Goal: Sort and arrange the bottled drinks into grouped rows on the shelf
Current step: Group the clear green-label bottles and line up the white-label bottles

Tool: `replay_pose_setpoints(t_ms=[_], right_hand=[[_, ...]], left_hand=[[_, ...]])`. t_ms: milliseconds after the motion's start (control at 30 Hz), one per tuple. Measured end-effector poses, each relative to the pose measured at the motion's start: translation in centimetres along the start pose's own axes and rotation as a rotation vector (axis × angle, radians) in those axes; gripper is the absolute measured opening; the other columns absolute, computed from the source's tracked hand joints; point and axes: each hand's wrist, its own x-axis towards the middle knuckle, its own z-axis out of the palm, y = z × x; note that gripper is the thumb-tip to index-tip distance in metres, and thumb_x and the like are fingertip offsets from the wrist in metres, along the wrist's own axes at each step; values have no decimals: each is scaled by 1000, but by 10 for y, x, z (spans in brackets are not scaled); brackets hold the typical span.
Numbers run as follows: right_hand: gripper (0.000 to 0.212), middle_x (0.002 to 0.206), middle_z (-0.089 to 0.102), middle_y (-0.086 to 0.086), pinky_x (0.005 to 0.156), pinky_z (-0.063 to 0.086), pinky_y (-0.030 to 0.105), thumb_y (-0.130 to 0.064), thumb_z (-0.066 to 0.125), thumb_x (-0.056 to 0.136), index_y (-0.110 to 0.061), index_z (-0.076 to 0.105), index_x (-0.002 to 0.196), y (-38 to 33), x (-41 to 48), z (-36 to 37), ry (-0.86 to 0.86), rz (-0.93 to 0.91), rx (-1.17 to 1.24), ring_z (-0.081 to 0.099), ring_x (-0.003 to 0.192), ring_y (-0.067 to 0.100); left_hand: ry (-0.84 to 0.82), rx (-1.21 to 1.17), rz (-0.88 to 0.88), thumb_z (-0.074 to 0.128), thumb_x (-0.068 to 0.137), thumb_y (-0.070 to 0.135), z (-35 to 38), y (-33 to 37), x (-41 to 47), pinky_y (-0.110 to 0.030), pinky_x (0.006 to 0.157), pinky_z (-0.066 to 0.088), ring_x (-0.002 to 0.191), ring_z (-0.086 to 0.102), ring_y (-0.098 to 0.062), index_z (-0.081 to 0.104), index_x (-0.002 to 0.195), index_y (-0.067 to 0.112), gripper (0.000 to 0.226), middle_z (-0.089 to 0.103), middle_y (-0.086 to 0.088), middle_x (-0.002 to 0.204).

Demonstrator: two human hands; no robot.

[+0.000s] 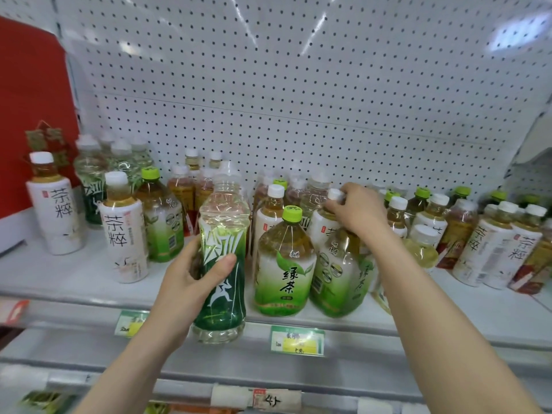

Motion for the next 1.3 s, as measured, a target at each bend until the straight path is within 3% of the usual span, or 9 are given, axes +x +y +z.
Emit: replay_pose_setpoints(t_ms=[133,433,567,633,733,867,1033,1167,1300], right_hand=[[40,96,68,11,68,43,33,-52,67,87,-12,61,91,4,-3,6,121,55,-24,63,93,33],[43,103,69,10,71,46,35,-55,69,84,-15,65,100,-7,-2,0,34,29,-30,62,98,33],[84,124,67,12,80,50,34,-74,58,80,-9,59,132,-14,18,-17,-211,49,65,64,105,28],[82,133,62,10,100,49,41,-70,62,81,-7,56,134,-19,35,-21,-367,89,228,61,117,28],[52,115,72,10,96,55,42,-49,74,84,-6,65,112,-25,58,-16,-473,163,448,68,102,22],[78,111,68,18,88,59,47,-38,81,80,0,46,138,-31,71,-5,-457,156,419,70,99,31],[85,119,61,12,78,61,39,-41,74,85,-5,34,150,-26,76,-21,-280,101,464,67,87,23],[67,103,66,-2,69,56,32,-44,72,87,-2,52,134,-37,78,-59,9,-63,677,63,79,12],[36,99,68,-4,80,58,32,-41,69,90,-15,59,113,-73,68,-100,183,-242,878,67,86,6]], left_hand=[[5,23,29,71,71,40,4,0,2,3,60,43,82,56,30,51,98,49,35,60,51,83],[15,16,8,71,72,39,-7,-4,4,4,59,42,83,56,30,51,99,48,36,61,50,85],[32,27,24,69,75,33,-8,-4,6,4,53,40,75,54,32,48,96,47,34,58,53,77],[33,18,3,72,72,37,-9,-5,9,1,58,44,84,59,26,51,102,47,38,62,48,86],[21,9,-30,81,68,53,-8,0,16,-13,71,54,99,65,10,56,114,46,53,68,34,104],[12,35,-16,77,56,65,-8,5,23,-39,94,53,111,65,-6,56,127,43,77,69,20,119],[-20,32,17,75,53,74,-8,15,24,-50,107,44,129,54,-14,46,142,34,103,60,13,136],[-16,-37,31,74,59,69,-4,22,26,-50,108,42,132,51,-15,44,143,37,95,57,12,141],[41,-89,36,73,70,54,3,34,30,-7,72,51,91,60,23,53,100,56,36,64,46,94]])
